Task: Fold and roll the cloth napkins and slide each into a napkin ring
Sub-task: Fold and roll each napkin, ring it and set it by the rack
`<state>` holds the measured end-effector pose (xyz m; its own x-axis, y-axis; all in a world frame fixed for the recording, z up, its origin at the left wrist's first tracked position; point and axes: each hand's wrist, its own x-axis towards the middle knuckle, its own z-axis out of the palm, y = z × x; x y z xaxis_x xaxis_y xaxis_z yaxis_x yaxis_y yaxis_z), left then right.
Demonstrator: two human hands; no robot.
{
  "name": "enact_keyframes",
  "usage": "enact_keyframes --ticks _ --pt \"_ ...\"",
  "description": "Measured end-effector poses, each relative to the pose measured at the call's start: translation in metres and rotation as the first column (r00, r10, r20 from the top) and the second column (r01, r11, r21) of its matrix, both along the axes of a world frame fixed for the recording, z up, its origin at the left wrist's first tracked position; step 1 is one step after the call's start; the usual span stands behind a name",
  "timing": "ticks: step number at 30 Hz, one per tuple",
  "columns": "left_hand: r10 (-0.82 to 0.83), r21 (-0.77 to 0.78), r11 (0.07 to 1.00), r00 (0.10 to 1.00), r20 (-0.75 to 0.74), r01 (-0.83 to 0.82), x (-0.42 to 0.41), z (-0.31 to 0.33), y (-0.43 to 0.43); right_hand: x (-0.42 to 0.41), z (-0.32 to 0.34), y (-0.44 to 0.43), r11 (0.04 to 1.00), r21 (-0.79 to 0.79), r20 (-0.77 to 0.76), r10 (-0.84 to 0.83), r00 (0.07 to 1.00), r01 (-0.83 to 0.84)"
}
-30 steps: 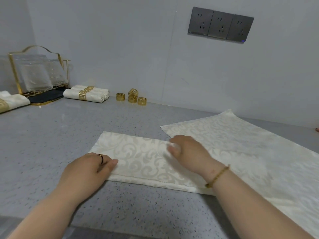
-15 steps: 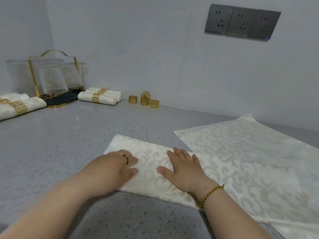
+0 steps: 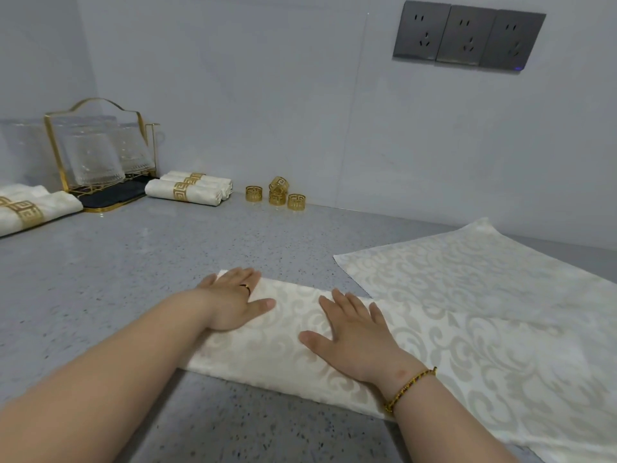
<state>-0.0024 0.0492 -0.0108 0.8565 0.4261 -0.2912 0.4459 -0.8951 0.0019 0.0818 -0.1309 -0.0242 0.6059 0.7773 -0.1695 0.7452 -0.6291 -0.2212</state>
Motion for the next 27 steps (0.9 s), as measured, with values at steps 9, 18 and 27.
enact_keyframes --ticks 9,18,27 --pt "0.370 -0.270 0.915 0.888 0.272 -0.299 -0.009 0.011 0.035 0.000 0.001 -0.001 1.000 -0.016 -0.022 0.007 1.000 -0.007" --pt "0.583 -0.642 0.726 0.716 0.384 -0.247 -0.027 0.024 0.018 0.001 0.002 -0.001 1.000 0.000 -0.031 0.016 0.999 -0.016" --pt "0.560 -0.694 0.666 0.798 0.223 -0.273 -0.086 0.027 0.013 -0.008 0.007 -0.006 0.999 0.047 -0.057 0.028 0.998 -0.025"
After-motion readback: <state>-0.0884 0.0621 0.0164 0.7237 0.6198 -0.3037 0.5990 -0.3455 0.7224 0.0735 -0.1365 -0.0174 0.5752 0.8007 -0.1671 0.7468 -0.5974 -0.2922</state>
